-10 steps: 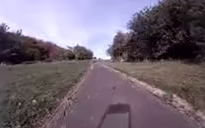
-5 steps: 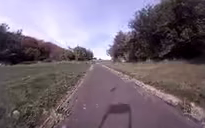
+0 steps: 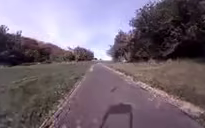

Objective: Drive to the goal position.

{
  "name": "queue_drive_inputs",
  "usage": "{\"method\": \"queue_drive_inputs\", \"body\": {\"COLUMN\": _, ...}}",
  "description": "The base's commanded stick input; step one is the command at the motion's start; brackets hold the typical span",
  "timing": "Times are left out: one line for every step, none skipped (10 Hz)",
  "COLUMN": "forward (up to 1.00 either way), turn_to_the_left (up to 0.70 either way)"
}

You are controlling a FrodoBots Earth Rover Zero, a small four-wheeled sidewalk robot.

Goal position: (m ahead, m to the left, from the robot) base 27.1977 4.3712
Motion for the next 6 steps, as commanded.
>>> {"method": "queue_drive_inputs", "body": {"forward": 0.82, "turn_to_the_left": 0.00}}
{"method": "queue_drive_inputs", "body": {"forward": 0.72, "turn_to_the_left": 0.00}}
{"method": "queue_drive_inputs", "body": {"forward": 0.39, "turn_to_the_left": 0.00}}
{"method": "queue_drive_inputs", "body": {"forward": 0.00, "turn_to_the_left": 0.00}}
{"method": "queue_drive_inputs", "body": {"forward": 0.00, "turn_to_the_left": 0.00}}
{"method": "queue_drive_inputs", "body": {"forward": 0.00, "turn_to_the_left": 0.00}}
